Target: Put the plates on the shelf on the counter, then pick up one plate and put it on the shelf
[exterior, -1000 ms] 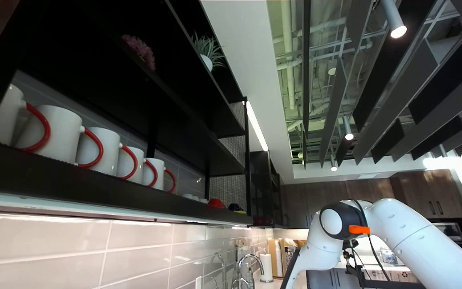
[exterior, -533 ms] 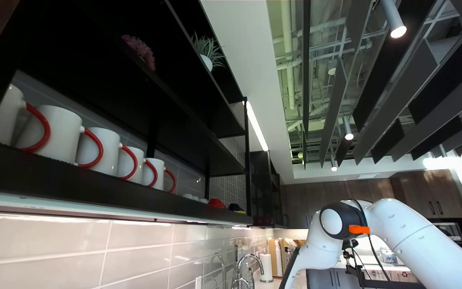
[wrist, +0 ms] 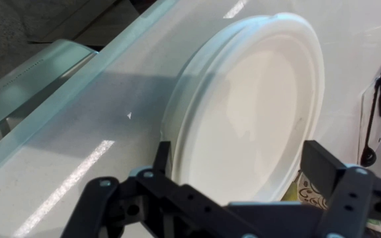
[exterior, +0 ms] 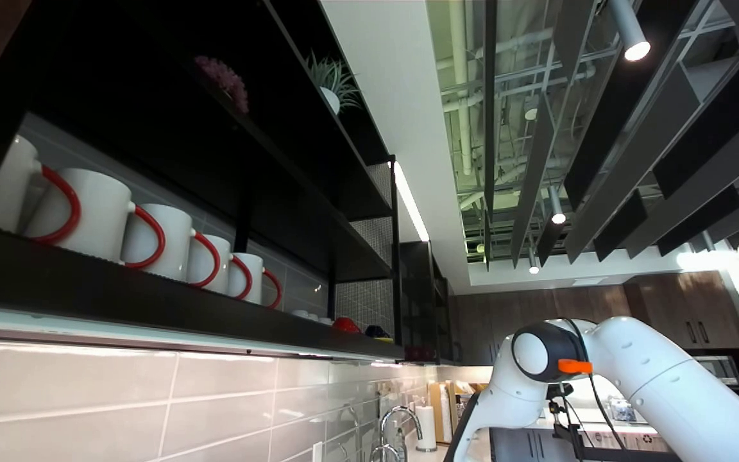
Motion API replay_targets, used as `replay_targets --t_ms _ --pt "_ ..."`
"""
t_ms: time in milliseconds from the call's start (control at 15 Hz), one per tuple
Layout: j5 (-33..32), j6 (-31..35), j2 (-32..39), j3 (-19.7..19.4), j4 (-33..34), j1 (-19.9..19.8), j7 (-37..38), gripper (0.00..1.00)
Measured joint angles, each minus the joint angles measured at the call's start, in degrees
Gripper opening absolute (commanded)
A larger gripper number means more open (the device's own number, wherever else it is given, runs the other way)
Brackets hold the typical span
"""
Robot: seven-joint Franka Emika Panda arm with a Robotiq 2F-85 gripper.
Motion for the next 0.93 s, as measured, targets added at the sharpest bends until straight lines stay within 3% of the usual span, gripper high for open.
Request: replay_targets --t_ms 933 --pt "5.9 -7.0 1.9 -0.2 4.7 -0.3 -0.1 1.00"
